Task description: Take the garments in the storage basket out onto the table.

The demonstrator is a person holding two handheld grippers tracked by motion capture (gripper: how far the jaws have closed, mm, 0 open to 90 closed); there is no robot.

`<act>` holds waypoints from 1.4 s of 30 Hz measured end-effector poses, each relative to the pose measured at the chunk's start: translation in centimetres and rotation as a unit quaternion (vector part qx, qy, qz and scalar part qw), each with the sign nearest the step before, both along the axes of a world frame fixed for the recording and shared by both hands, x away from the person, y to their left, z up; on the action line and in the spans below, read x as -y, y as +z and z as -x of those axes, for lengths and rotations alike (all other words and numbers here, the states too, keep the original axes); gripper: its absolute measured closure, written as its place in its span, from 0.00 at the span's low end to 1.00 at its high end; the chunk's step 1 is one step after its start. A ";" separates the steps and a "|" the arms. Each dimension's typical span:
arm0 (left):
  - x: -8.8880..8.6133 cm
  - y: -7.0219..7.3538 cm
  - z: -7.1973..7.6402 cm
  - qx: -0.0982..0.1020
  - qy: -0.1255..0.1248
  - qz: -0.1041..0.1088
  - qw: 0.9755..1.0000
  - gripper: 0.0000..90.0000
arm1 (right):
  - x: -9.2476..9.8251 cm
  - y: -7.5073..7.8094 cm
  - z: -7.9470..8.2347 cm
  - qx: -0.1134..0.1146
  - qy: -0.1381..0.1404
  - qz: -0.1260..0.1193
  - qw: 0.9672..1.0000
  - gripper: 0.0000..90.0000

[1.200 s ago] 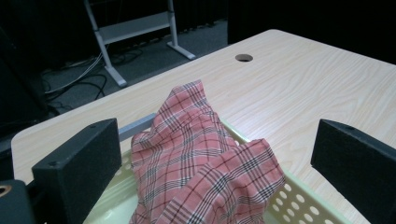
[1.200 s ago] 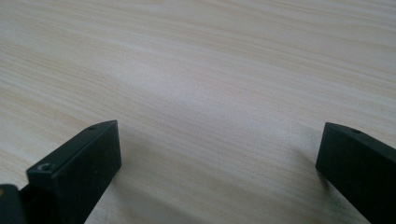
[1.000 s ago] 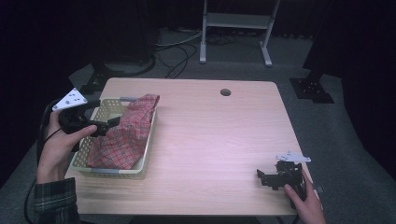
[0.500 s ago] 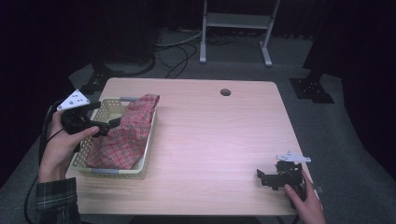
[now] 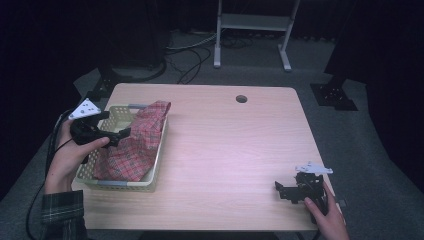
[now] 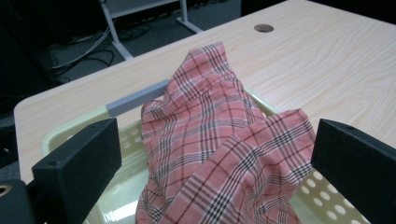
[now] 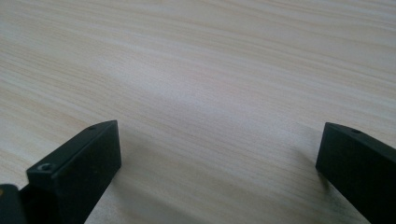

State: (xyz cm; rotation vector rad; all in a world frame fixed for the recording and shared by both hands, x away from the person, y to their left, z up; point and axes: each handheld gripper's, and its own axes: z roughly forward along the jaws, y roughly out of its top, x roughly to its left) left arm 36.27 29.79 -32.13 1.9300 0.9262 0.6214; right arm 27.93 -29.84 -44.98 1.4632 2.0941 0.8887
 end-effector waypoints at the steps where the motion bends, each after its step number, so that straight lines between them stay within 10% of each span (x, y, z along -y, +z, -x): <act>1: 0.0 -0.1 -0.1 -0.002 0.000 -0.002 1.000 0.02 | 0.0 0.0 0.0 0.000 0.000 0.000 1.000 0.00; 42: 0.5 -4.6 -2.6 -0.070 0.010 -0.027 0.997 0.02 | 0.0 0.0 0.0 0.000 0.000 0.000 1.000 0.00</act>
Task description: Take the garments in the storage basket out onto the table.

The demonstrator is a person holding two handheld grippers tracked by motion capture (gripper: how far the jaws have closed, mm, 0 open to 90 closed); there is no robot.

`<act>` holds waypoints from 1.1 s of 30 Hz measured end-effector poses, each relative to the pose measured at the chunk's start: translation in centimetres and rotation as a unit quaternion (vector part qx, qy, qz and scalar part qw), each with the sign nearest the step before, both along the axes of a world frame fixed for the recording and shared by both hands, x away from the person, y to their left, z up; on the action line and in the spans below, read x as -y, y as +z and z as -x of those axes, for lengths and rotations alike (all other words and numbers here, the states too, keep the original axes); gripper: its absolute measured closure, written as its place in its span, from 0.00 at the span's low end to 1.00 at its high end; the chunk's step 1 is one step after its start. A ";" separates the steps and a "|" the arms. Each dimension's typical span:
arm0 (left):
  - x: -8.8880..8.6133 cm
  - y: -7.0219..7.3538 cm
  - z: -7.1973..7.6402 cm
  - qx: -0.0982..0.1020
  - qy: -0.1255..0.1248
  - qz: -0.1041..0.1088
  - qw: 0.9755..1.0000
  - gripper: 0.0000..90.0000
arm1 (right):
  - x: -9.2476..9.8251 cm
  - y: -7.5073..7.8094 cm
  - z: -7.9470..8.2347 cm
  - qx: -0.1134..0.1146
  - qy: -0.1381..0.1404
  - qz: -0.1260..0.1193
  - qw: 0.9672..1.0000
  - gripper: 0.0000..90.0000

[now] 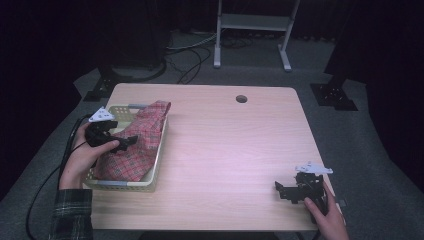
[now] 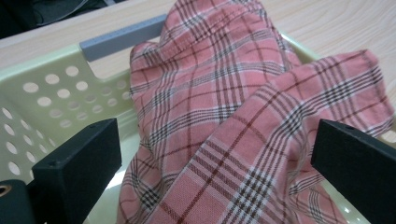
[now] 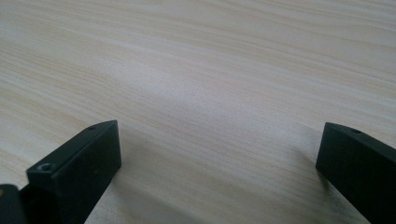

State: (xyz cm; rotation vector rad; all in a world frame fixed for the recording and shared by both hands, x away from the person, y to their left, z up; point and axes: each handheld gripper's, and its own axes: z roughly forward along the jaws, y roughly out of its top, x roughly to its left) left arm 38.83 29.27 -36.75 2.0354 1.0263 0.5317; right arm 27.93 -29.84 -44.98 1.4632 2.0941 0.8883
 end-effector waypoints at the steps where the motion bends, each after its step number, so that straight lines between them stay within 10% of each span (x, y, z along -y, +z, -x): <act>1: 0.0 0.0 0.0 0.000 0.000 0.000 1.000 0.02 | 0.0 0.0 0.0 0.000 0.000 0.000 1.000 0.00; 33: 1.9 -3.2 -1.3 -0.057 -0.005 -0.067 0.996 0.02 | 0.0 0.0 0.0 0.000 0.000 0.000 1.000 0.00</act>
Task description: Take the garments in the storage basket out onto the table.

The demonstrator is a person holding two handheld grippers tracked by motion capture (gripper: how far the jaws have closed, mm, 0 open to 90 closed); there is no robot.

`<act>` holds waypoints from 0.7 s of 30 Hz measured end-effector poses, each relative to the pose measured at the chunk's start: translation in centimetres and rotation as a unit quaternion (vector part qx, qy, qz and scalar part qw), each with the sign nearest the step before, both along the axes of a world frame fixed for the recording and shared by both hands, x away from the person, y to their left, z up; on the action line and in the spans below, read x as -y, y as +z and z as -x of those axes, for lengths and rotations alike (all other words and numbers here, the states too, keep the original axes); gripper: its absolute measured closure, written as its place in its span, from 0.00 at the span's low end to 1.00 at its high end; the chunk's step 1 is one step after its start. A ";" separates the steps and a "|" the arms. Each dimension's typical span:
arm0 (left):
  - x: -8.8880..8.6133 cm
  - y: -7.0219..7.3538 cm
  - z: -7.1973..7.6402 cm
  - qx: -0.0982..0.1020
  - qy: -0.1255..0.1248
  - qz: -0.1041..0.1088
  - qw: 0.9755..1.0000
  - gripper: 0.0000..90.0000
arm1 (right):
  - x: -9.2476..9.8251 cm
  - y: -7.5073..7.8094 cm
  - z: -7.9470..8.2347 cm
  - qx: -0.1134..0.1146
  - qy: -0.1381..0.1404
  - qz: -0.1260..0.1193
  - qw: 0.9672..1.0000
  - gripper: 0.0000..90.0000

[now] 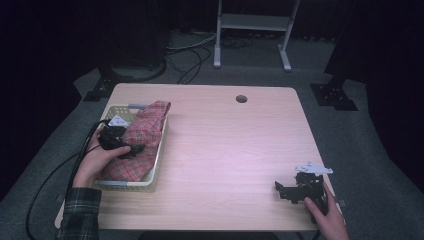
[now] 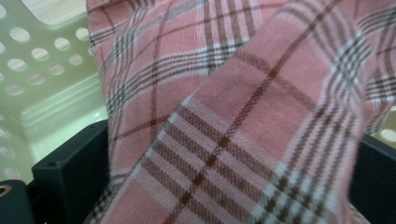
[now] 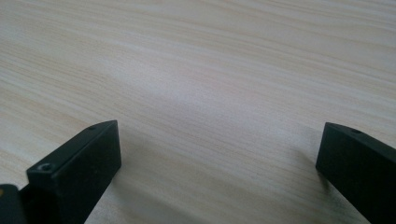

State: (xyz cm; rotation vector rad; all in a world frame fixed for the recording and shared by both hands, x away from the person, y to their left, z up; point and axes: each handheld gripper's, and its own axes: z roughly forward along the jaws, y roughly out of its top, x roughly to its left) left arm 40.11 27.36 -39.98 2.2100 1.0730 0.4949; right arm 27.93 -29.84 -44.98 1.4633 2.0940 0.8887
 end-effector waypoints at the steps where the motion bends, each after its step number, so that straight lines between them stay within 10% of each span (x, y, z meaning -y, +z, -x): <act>1: 0.1 0.0 0.0 -0.001 0.001 -0.003 1.000 0.02 | 0.0 0.0 0.0 0.000 0.000 0.000 1.000 0.00; 15: 0.5 -0.7 -0.2 -0.025 0.004 -0.024 0.999 0.02 | 0.0 0.0 0.0 0.000 0.000 0.000 1.000 0.00; 21: 0.1 -0.5 -0.2 -0.033 0.003 -0.023 0.999 0.22 | 0.0 0.0 0.0 0.000 0.000 0.000 1.000 0.00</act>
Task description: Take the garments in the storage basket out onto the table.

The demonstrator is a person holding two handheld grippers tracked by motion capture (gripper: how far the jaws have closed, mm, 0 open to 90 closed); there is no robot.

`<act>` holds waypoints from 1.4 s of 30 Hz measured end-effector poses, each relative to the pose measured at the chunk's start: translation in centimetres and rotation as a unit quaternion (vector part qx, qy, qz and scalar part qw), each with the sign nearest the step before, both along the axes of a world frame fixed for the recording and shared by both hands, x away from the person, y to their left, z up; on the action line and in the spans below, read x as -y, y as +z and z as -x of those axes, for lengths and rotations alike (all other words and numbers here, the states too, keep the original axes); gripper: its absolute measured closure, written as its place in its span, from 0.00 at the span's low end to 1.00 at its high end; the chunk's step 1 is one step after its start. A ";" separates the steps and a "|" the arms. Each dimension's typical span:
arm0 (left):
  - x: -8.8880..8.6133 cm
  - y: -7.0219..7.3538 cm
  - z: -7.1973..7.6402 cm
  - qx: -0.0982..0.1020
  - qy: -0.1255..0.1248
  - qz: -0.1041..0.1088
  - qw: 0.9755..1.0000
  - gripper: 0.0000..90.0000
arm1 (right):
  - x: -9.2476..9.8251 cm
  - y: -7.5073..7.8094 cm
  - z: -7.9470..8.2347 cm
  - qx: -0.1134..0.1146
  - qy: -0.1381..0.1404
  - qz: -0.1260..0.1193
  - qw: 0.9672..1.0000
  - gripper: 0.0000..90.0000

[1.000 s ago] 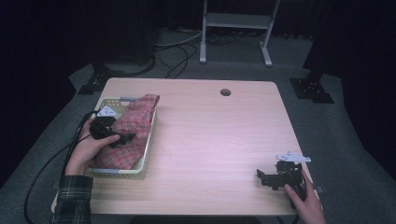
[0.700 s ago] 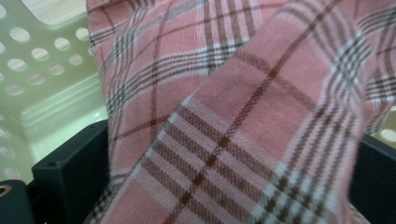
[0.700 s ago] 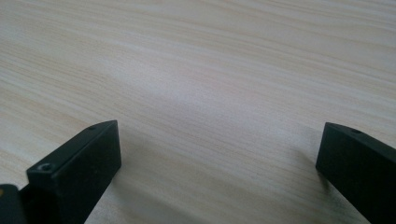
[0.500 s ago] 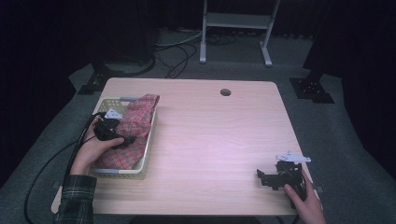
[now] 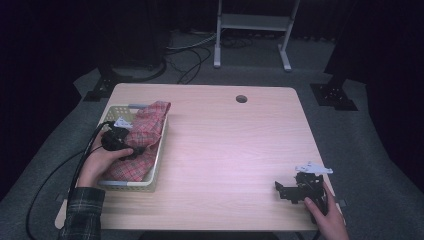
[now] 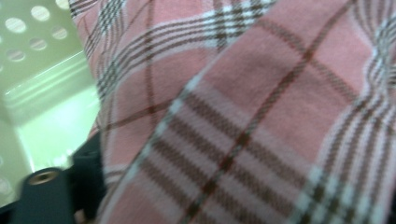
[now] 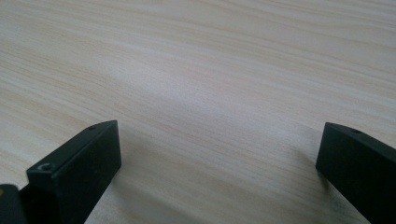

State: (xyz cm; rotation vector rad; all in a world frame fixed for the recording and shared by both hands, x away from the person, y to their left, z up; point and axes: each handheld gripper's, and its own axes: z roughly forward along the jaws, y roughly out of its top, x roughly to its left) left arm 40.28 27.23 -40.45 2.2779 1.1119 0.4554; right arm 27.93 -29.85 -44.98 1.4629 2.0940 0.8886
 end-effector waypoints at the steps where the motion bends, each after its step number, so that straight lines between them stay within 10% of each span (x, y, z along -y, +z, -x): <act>1: -0.1 0.1 0.0 0.000 0.000 0.000 1.000 0.27 | 0.0 0.0 0.0 0.000 0.000 0.000 1.000 0.00; 24: -1.0 1.8 0.7 0.020 0.006 0.037 0.999 0.45 | 0.0 0.0 0.0 0.000 0.000 0.000 1.000 0.00; 34: -1.0 3.8 1.4 0.067 0.000 0.090 0.994 0.45 | 0.0 0.0 0.0 0.000 0.000 0.000 1.000 0.00; 42: -1.1 5.1 2.0 0.108 -0.017 0.142 0.984 0.45 | 0.0 0.0 0.0 0.000 0.000 0.000 1.000 0.00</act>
